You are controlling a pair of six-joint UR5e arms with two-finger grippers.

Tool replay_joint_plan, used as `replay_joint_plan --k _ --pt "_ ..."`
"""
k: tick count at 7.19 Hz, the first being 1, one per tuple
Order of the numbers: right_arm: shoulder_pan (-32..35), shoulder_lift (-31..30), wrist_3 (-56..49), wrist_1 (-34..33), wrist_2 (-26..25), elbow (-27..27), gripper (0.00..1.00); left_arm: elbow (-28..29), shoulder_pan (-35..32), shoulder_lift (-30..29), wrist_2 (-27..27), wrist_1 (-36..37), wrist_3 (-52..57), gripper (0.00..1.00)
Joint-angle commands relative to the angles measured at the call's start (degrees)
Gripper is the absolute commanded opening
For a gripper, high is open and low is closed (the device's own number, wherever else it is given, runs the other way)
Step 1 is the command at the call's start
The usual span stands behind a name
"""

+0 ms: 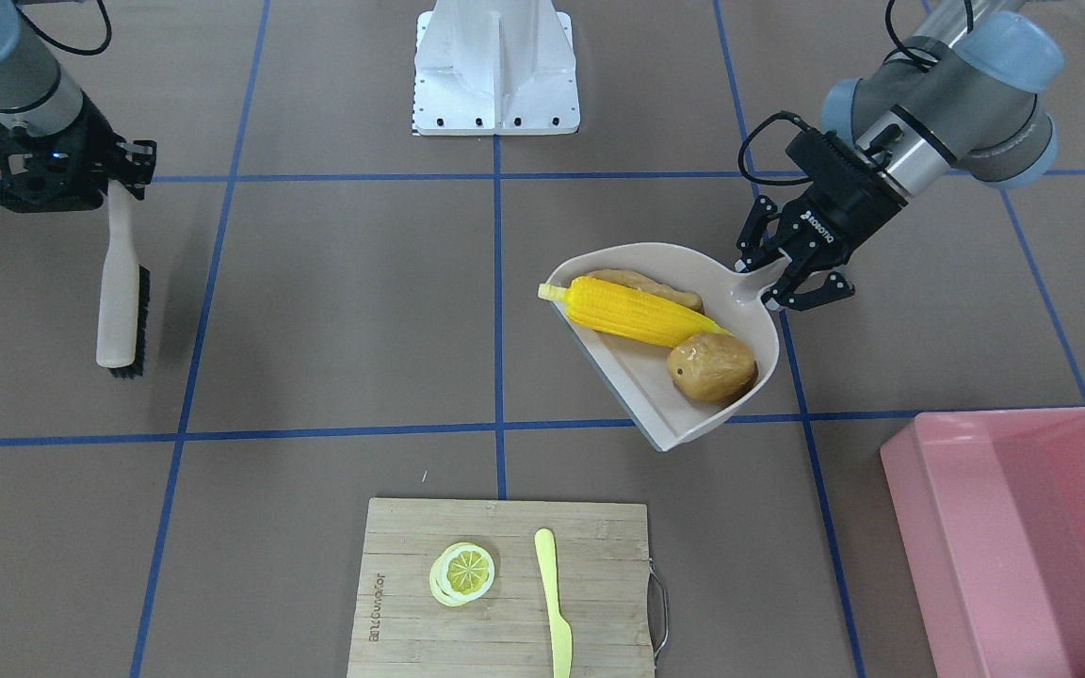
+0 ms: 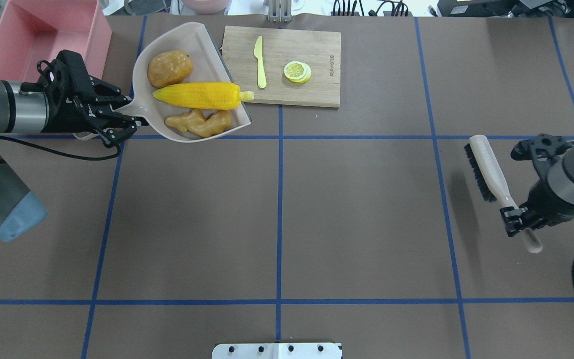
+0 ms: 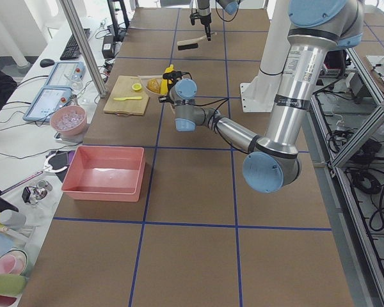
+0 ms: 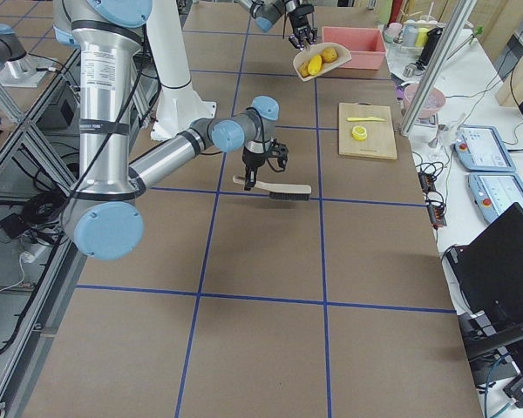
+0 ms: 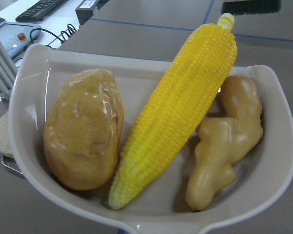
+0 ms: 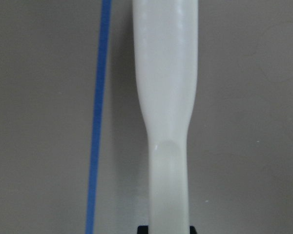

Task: Sweep and dump trash into bin
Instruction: 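Lift the dustpan toward the pink bin with left gripper while right returns brush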

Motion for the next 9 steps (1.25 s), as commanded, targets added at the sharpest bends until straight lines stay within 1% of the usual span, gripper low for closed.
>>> replay_joint_plan --k 1,2,3,4,5,6,7,8,9 --pt "5.90 -11.69 -6.78 18.20 0.59 -5.79 0.00 -0.01 -0.65 0.32 4.90 0.16 -13.99 0.00" --pt "7.41 -15.21 -7.41 26.30 1.38 -9.84 0.00 -0.01 -0.65 1.02 6.74 0.85 -20.60 0.00" --pt "8.81 -15.59 -7.33 34.99 2.43 -15.19 0.00 -0.01 -1.18 0.94 7.89 2.08 -23.45 0.00" --pt "9.35 -15.51 -7.33 38.48 2.88 -17.85 0.00 -0.79 -1.79 0.76 8.42 5.75 -25.05 0.00" --pt "9.27 -15.42 -7.15 38.60 2.88 -18.05 0.00 -2.45 -1.97 1.11 12.78 8.74 -29.94 0.00" --pt "9.27 -15.16 -7.07 38.60 3.40 -18.58 0.00 -3.08 -2.06 1.37 13.52 8.42 -38.86 0.00" --pt "9.44 -15.07 -7.24 38.60 5.06 -19.02 0.00 -3.78 -2.06 1.90 13.52 7.20 -52.61 0.00" --pt "9.97 -14.72 -7.33 38.69 5.86 -20.76 0.00 -4.22 -2.15 1.90 13.44 5.62 -63.01 0.00" --pt "10.58 -14.63 -7.42 38.60 6.48 -20.86 0.00 -4.49 -2.32 2.08 13.44 4.65 -69.30 0.00"
